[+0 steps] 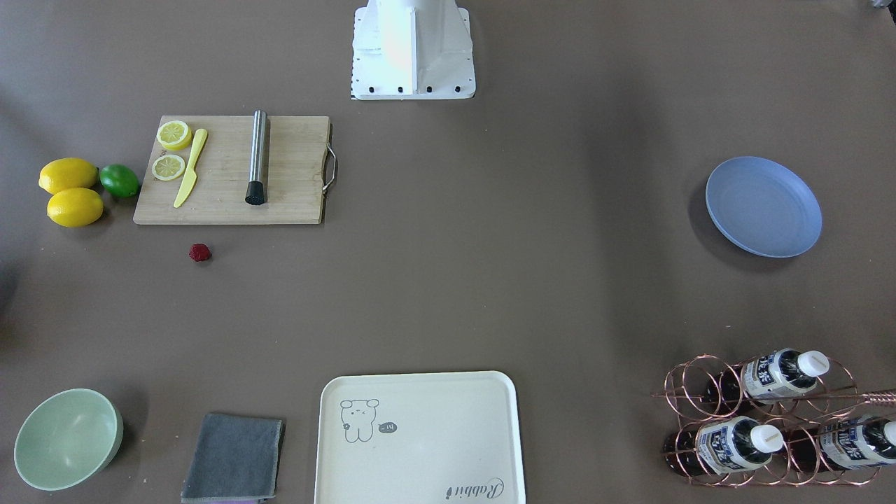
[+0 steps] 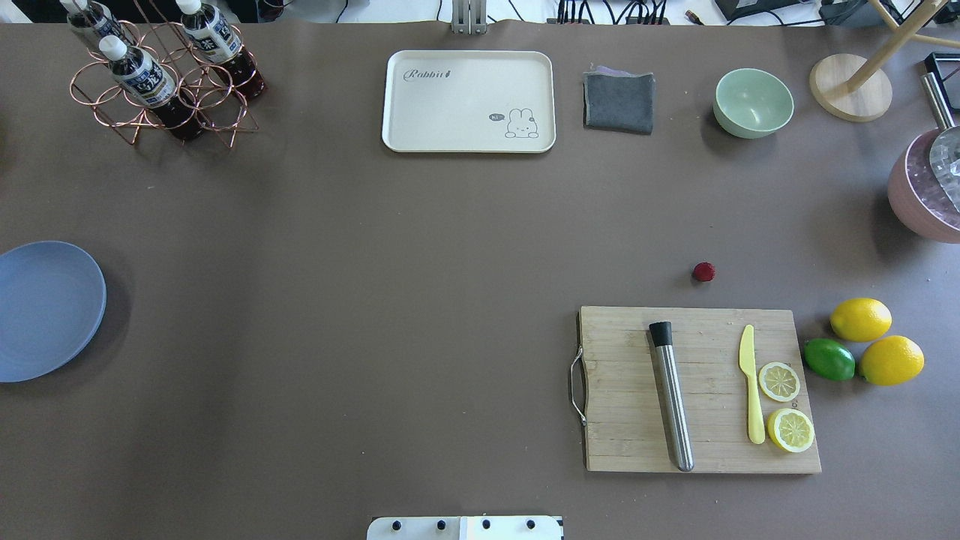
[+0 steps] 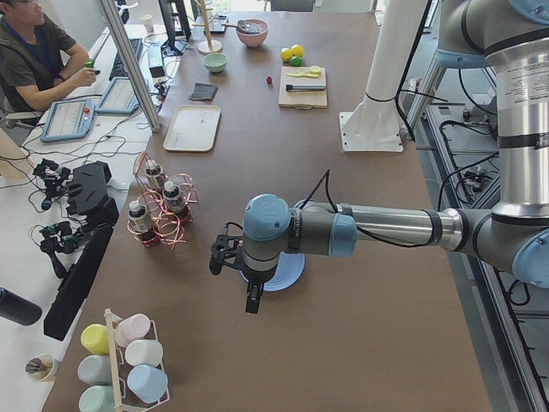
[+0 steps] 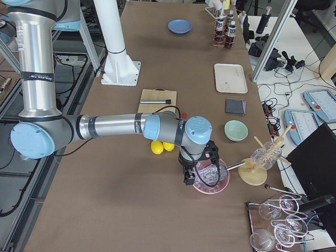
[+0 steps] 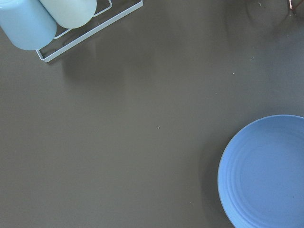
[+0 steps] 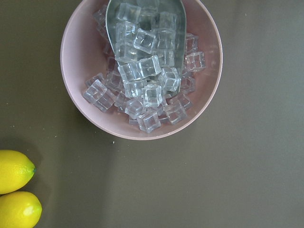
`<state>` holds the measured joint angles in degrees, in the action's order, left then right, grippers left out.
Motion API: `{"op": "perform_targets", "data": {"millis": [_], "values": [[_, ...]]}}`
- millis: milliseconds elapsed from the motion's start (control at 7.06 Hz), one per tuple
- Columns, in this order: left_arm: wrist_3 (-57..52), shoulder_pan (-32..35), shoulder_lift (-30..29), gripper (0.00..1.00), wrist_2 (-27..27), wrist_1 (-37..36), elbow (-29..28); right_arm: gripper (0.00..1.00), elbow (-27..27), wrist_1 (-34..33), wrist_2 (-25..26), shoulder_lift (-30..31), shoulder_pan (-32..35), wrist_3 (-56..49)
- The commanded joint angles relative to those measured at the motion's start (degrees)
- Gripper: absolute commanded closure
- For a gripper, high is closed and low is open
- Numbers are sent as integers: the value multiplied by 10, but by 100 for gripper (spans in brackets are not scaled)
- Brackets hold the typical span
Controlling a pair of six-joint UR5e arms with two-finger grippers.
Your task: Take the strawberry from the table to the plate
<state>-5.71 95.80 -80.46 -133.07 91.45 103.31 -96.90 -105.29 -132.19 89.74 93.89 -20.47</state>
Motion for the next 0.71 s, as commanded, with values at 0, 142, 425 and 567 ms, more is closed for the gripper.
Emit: {"op": "perform_targets", "data": {"millis": [0, 142, 425, 567], "values": [[0, 0, -1, 2, 0, 1, 1, 0, 0, 0, 0, 0, 0, 1], [-1, 0, 1, 2, 1, 13, 1, 0, 0, 0, 0, 0, 0, 1], [0, -3, 2, 2, 6, 13, -3, 0, 2, 0, 0, 0, -3, 2], [1, -4, 2, 2, 6, 12, -3, 0, 3, 0, 0, -1, -3, 2]]}}
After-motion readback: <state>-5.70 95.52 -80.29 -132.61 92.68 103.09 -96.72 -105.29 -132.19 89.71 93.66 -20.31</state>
